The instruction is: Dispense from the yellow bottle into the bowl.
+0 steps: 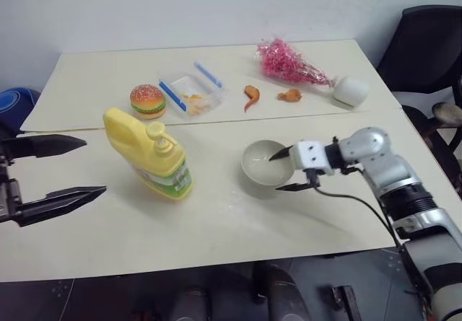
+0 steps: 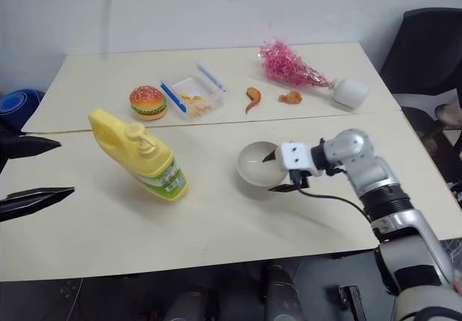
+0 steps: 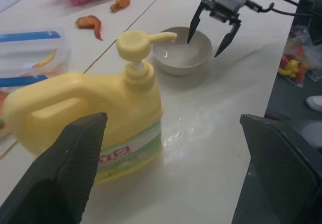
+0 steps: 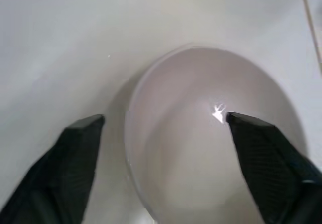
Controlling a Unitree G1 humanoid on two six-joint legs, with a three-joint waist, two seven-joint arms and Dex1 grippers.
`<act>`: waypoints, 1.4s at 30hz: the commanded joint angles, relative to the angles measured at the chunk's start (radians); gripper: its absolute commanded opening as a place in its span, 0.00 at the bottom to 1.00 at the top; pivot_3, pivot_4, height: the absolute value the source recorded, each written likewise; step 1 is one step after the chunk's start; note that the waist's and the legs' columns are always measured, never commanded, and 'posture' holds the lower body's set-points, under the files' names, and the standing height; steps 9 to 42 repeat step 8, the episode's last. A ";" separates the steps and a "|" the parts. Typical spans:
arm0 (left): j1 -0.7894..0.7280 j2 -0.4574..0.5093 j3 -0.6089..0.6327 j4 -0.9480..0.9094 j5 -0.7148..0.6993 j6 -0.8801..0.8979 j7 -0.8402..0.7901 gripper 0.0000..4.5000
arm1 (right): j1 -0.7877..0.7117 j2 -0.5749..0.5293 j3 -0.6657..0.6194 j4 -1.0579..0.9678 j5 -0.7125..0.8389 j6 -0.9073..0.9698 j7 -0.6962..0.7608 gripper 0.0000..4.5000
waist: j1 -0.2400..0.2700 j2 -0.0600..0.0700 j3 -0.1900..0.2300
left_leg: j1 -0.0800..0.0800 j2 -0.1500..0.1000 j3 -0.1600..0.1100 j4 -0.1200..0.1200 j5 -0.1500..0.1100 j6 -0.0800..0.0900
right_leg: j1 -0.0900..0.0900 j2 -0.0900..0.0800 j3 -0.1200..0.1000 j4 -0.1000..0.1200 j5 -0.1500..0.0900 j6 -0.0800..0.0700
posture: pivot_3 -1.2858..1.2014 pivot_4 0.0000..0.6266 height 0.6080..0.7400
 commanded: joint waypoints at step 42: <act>0.232 -0.054 0.262 0.051 0.080 -0.051 -0.125 1.00 | -0.090 -0.383 -0.155 -0.025 0.418 0.498 0.172 0.99 | -0.003 0.000 0.000 | 0.006 0.000 0.002 -0.004 -0.001 0.001 | 0.002 0.001 0.001 -0.002 -0.001 -0.001 | 0.52 0.24 1.00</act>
